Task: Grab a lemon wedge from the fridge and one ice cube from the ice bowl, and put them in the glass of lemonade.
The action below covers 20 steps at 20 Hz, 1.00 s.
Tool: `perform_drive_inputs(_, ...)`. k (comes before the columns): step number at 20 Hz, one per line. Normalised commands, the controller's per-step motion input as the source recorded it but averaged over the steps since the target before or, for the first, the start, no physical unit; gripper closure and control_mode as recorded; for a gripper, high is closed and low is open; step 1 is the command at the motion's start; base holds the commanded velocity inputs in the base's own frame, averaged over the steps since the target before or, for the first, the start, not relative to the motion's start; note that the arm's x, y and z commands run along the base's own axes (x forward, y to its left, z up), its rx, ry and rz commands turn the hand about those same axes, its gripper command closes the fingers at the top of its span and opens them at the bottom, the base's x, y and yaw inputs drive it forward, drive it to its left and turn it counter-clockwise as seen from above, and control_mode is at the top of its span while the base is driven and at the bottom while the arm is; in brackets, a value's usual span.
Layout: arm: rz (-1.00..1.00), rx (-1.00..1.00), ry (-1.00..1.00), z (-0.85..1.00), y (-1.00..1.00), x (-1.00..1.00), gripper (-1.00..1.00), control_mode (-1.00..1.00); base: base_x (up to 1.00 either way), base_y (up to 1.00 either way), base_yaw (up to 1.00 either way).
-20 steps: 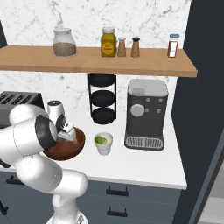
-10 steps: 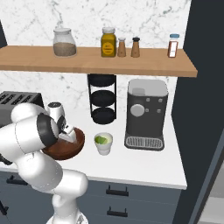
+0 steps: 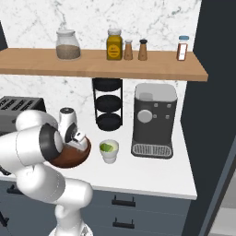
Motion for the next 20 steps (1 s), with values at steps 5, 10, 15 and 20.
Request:
perform_drive_inputs(5,0.0,0.0,0.0,-0.02,-0.03,0.0,-1.0,-1.0,0.0,0.0,0.0)
perform_drive_inputs(10,-0.01,0.0,-0.02,0.0,0.26,0.0,-1.0,-1.0,0.0,0.0,0.0)
perform_drive_inputs(15,-0.04,0.0,0.0,0.0,0.01,0.06,-1.0,-1.0,0.0,0.0,0.0)
perform_drive_inputs(20,0.0,0.0,0.0,0.0,0.0,0.0,-1.0,-1.0,0.0,0.0,0.0)
